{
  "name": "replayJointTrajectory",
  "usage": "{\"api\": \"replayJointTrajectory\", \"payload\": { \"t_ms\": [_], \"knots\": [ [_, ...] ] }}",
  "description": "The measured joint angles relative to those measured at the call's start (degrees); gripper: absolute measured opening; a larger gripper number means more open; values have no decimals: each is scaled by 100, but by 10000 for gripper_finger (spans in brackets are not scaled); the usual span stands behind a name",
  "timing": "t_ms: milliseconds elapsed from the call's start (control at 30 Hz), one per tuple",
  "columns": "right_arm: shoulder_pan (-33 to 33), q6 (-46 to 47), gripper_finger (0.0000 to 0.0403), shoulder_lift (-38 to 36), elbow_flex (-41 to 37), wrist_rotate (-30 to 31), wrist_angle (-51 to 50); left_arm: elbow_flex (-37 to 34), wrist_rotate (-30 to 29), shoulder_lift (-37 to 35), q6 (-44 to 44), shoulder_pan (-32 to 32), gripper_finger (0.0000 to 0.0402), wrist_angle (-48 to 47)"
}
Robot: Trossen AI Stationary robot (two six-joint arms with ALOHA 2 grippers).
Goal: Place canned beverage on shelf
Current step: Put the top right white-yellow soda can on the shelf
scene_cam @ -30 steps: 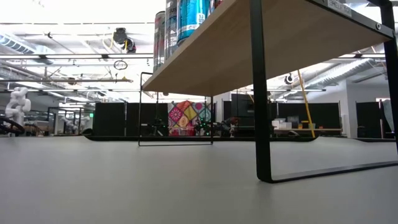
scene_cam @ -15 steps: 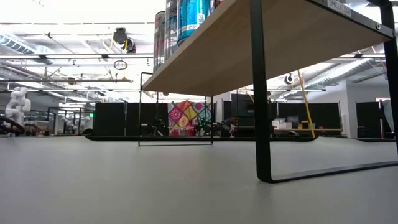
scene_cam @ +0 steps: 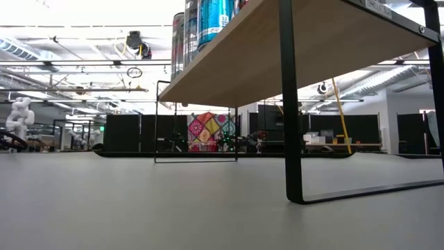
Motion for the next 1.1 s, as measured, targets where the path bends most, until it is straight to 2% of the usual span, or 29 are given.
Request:
{"api": "replayJointTrajectory", "payload": {
  "t_ms": [233,467,733,1000,1100],
  "knots": [
    [0,30,189,0,0,-21,-15,0,32,-2,66,-2,265,-67],
    [-7,488,190,-4,245,-30,-632,17,90,-96,-408,-14,265,-611],
    [-7,568,189,3,246,-44,-663,17,100,-96,-544,-44,269,-738],
    [12,402,190,-20,267,-140,-422,0,81,-41,-392,-64,351,-825],
    [-2,386,189,-13,267,-53,-425,0,57,-42,-404,-57,371,-818]
  ]
}}
